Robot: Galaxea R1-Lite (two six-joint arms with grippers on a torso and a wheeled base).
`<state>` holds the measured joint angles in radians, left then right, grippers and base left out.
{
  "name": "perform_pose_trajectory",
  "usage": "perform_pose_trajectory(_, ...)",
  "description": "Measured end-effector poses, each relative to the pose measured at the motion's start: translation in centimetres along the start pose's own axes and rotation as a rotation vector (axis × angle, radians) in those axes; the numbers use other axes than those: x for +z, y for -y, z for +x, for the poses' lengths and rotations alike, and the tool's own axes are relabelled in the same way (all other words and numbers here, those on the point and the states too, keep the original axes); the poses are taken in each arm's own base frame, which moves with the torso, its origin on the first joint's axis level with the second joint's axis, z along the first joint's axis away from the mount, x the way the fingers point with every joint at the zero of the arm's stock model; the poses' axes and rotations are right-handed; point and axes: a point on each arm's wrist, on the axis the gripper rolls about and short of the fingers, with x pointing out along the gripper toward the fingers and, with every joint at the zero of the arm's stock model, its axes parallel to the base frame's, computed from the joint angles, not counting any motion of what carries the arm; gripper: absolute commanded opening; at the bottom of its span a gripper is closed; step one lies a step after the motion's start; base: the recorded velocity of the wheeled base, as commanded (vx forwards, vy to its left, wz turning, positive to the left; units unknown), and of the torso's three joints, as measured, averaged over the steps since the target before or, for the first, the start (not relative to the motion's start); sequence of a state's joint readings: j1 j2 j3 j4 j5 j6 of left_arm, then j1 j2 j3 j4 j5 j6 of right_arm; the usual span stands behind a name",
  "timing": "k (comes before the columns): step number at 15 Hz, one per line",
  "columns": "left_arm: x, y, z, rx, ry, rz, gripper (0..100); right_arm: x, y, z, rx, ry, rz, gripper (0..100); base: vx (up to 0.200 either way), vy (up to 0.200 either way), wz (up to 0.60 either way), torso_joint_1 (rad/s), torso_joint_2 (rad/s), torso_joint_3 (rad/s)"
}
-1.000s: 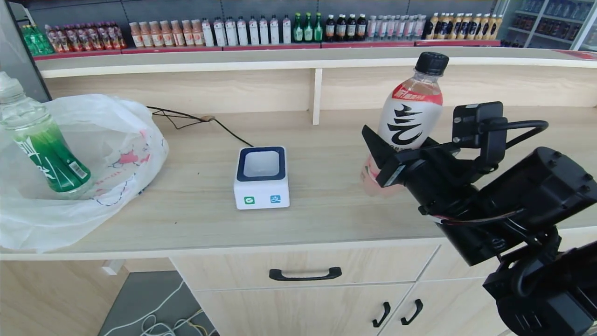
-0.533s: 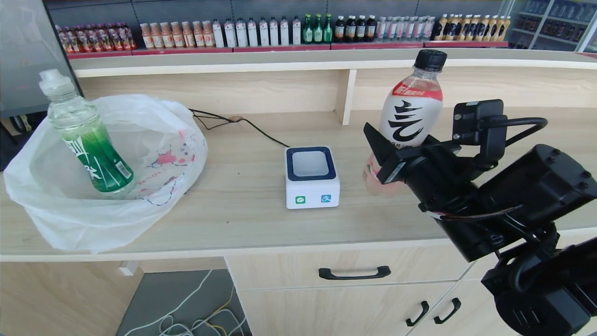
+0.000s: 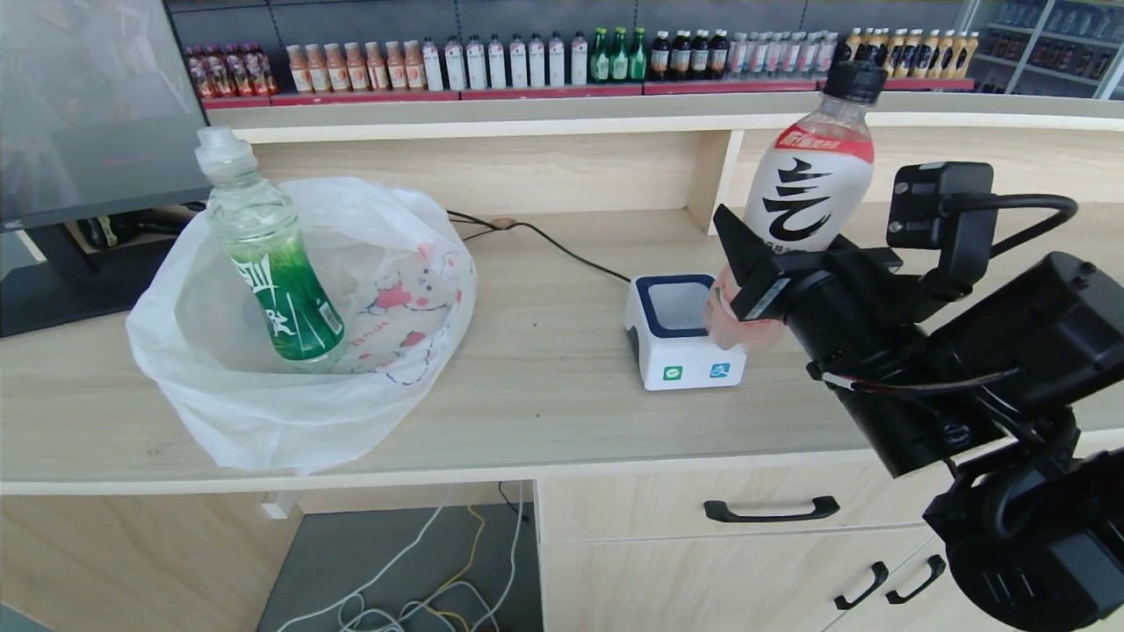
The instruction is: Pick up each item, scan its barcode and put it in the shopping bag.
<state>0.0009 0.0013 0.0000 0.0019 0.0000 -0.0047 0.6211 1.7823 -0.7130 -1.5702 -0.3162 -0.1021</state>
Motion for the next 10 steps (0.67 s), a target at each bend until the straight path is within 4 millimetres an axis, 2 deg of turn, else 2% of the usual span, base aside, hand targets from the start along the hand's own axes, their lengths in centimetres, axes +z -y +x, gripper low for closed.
perform_pose_trajectory(10,0.0,0.0,0.0,0.0,0.001,0.002,100,1.8,0.1,0.8,-0.025,0.071,0.026,0,0.0,0.0,0.0,0.0,0.0,0.0)
